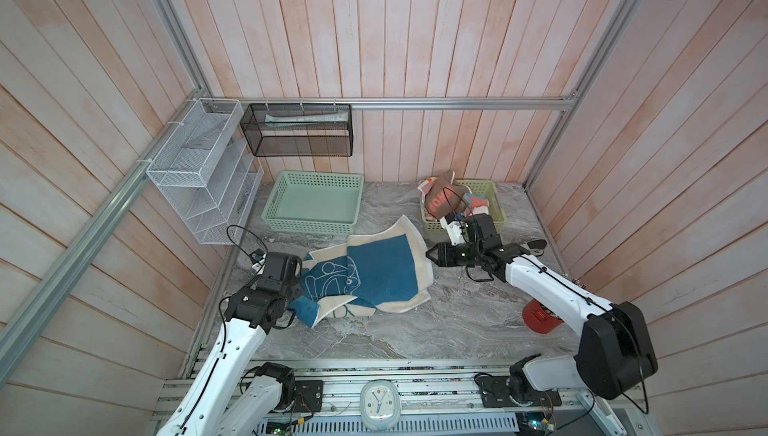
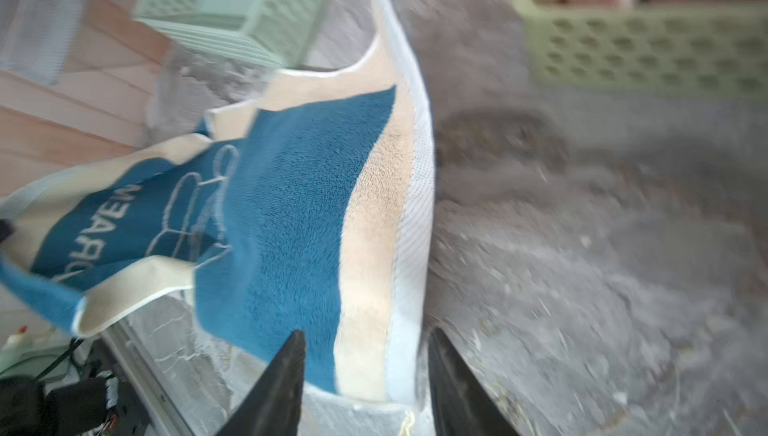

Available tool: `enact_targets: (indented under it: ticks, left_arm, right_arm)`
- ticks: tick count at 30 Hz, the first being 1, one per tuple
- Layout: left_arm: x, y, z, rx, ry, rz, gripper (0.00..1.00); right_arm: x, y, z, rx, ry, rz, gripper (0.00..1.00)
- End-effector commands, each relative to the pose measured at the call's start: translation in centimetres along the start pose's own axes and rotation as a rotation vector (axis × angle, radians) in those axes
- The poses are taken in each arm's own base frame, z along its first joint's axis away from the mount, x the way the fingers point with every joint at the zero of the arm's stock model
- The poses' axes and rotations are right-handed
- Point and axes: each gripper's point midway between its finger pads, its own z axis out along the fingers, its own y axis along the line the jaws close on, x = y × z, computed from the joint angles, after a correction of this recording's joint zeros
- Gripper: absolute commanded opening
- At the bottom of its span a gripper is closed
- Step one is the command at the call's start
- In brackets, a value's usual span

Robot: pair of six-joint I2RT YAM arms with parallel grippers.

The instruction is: Fold and stack the towels

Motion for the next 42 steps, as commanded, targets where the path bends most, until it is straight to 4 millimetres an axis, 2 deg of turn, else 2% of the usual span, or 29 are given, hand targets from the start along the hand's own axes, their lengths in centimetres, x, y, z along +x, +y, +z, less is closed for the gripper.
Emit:
enact_targets:
  ticks: [1,4,7,11,13,15,18,20,22,26,29,31,33,36,39,41,42]
  left_arm:
    - [-2.0,-2.2,-0.1,0.044,-0.014,0.054,0.49]
    - [-1.4,-6.6,0.9,0.167,0.040,0.126,0.49]
    - [0.6,-12.2,2.1,0.268,0.081,0.270,0.48]
    - [4.4,-20.6,3.4,0.462,0.164,0.467,0.48]
    - [5.6,-24.4,4.0,0.561,0.187,0.555,0.49]
    - [5.8,-27.8,4.8,0.619,0.184,0.641,0.52]
    - [6.0,-32.3,7.2,0.639,0.147,0.810,0.58]
    - [5.9,-35.2,9.2,0.622,0.124,0.915,0.63]
    - [5.2,-37.3,10.9,0.600,0.111,0.962,0.67]
    - [4.5,-40.2,13.5,0.585,0.083,0.993,0.69]
    - [5.6,-41.6,15.2,0.603,0.098,0.992,0.70]
    - [6.6,-41.9,16.5,0.601,0.125,0.994,0.70]
    - [7.3,-42.4,17.0,0.611,0.140,0.993,0.72]
    - [8.8,-42.8,17.6,0.627,0.161,1.005,0.77]
    - [10.5,-42.4,18.9,0.594,0.184,1.036,0.78]
    - [11.6,-41.9,19.7,0.579,0.230,1.039,0.77]
    - [12.1,-41.6,19.9,0.573,0.260,1.036,0.73]
  right_arm:
    - [0.0,-0.7,-0.8,0.056,0.005,-0.004,0.55]
    - [0.8,-2.6,-0.7,0.125,0.010,0.025,0.56]
    - [3.2,-3.7,0.0,0.142,0.063,0.087,0.56]
    - [7.9,-2.9,1.2,0.153,0.148,0.140,0.57]
    - [10.2,-2.0,1.7,0.173,0.188,0.145,0.58]
    - [12.4,-1.0,2.1,0.186,0.219,0.149,0.62]
    - [14.8,-0.2,3.0,0.174,0.243,0.177,0.66]
    - [15.7,-0.2,3.6,0.184,0.263,0.187,0.68]
    - [16.1,-0.5,3.9,0.237,0.284,0.167,0.69]
    - [17.5,-0.4,5.0,0.244,0.349,0.151,0.65]
    - [18.2,-0.2,5.6,0.236,0.376,0.149,0.60]
    - [18.5,-0.4,5.7,0.242,0.390,0.142,0.56]
    - [19.0,-0.7,5.7,0.252,0.400,0.143,0.52]
    - [20.0,-1.4,5.6,0.273,0.424,0.147,0.51]
    - [20.7,-1.7,5.6,0.286,0.442,0.142,0.50]
    - [21.1,-1.9,5.7,0.289,0.456,0.137,0.40]
    - [21.2,-2.0,5.7,0.296,0.461,0.131,0.32]
